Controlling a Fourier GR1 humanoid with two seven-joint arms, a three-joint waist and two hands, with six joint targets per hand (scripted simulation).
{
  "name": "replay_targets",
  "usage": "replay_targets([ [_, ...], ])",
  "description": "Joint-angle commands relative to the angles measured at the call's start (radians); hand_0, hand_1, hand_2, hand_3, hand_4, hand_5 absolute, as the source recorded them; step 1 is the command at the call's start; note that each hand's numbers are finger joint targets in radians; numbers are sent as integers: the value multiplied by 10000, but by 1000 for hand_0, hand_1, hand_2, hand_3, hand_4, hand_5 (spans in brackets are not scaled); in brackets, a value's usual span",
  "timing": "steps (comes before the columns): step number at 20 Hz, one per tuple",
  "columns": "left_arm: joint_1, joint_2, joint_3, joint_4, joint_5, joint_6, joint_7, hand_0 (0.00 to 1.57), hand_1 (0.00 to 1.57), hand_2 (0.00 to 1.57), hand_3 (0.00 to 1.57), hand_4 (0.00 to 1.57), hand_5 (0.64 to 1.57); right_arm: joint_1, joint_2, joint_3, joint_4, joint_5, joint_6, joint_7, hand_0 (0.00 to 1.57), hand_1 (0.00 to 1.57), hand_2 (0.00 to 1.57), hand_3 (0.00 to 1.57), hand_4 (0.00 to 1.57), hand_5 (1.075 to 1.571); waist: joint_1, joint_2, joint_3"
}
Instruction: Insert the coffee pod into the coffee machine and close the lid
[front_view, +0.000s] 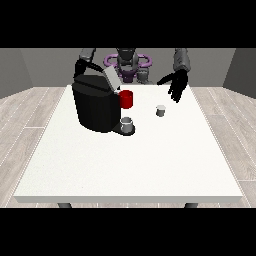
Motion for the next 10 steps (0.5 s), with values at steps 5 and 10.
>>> replay_targets([
  [5, -1126, 480, -55, 1814, -691, -629, -453, 0, 0, 0, 0, 0, 1571, -642, 191, -36, 692, 450, -508, 178, 0, 0, 0, 0, 0, 1571, 165, 845, 2],
  [10, -1368, 270, -122, 3286, -1765, 510, -1350, 0, 0, 291, 0, 0, 1571, -381, 163, 167, 283, -137, 130, 429, 0, 0, 0, 0, 0, 1571, -230, 872, -1],
])
